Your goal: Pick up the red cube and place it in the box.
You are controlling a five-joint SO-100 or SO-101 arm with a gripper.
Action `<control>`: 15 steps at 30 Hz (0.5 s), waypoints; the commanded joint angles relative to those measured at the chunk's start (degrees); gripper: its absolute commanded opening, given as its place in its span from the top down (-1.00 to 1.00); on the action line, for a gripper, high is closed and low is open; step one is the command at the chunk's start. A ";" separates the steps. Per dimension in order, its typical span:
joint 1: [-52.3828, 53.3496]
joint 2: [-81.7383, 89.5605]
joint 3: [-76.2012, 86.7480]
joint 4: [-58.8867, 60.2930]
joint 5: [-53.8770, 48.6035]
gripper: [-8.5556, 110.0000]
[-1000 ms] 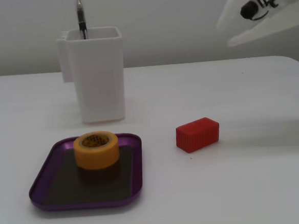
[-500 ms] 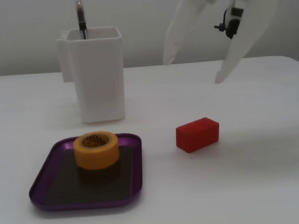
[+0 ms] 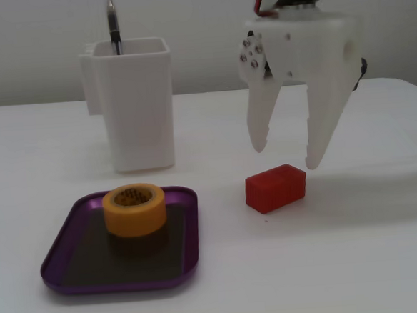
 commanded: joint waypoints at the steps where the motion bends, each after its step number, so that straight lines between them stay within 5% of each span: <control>1: 0.35 0.18 -0.35 0.09 0.35 0.46; 15: -3.60 -0.09 -0.18 -5.19 -0.26 0.46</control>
